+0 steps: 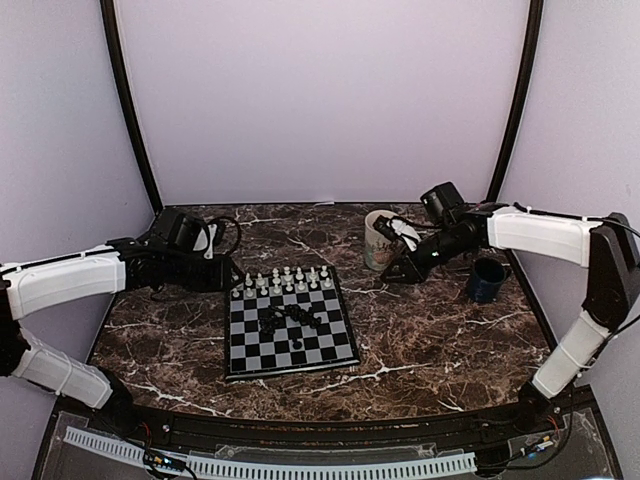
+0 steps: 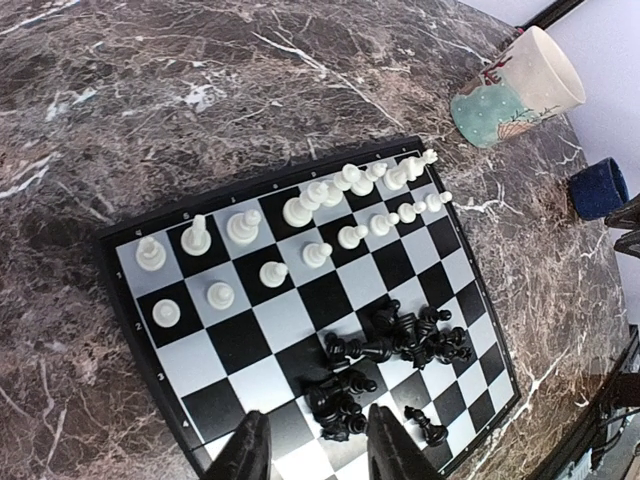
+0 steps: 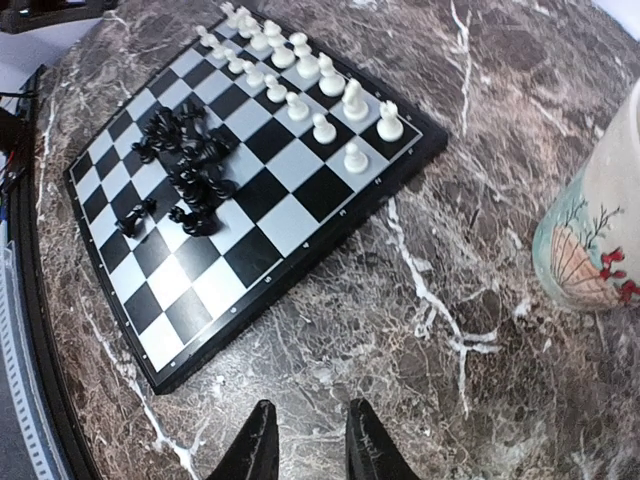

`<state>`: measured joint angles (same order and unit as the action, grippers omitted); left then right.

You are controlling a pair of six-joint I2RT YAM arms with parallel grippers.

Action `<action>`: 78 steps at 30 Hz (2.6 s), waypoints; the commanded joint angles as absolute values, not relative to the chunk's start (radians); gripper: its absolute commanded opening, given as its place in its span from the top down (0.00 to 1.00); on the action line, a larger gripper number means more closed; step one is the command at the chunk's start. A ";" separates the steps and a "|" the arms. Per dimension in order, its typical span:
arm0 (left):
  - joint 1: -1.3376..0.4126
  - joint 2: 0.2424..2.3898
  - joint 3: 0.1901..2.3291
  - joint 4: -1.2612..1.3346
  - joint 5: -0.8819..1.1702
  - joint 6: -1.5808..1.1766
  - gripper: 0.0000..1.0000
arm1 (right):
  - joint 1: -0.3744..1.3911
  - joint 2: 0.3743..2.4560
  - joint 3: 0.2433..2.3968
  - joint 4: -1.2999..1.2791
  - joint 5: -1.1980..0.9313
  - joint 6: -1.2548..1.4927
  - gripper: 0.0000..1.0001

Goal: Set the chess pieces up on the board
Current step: Move the chessboard to the center of the board, then pick up the bishop from the chessboard.

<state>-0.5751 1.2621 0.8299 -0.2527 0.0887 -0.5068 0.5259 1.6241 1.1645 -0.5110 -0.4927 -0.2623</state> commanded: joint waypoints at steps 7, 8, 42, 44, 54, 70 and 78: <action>-0.600 1.325 0.857 -0.228 0.241 -0.498 0.69 | 0.507 1.680 1.120 -0.485 -0.717 -0.407 0.75; -0.609 1.329 0.859 -0.233 0.234 -0.516 0.69 | 0.508 1.689 1.124 -0.485 -0.713 -0.407 0.75; -1.012 1.888 1.347 -0.699 -0.127 -0.736 0.49 | 0.514 1.704 1.109 -0.496 -0.685 -0.448 0.75; -1.012 1.890 1.347 -0.695 -0.123 -0.733 0.49 | 0.514 1.708 1.108 -0.498 -0.686 -0.448 0.75; -1.023 1.888 1.329 -0.678 -0.094 -0.673 0.51 | 0.517 1.724 1.116 -0.505 -0.686 -0.450 0.76; -1.023 1.868 1.377 -0.730 -0.101 -0.295 0.46 | 0.524 1.742 1.126 -0.523 -0.686 -0.458 0.76; -0.992 1.881 1.361 -0.699 -0.017 -0.071 0.46 | 0.526 1.742 1.126 -0.531 -0.684 -0.463 0.76</action>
<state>-1.0157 1.8923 1.3682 -0.7036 -0.0639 -0.2127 0.5190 1.7332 1.1133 -0.5243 -0.6777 -0.4488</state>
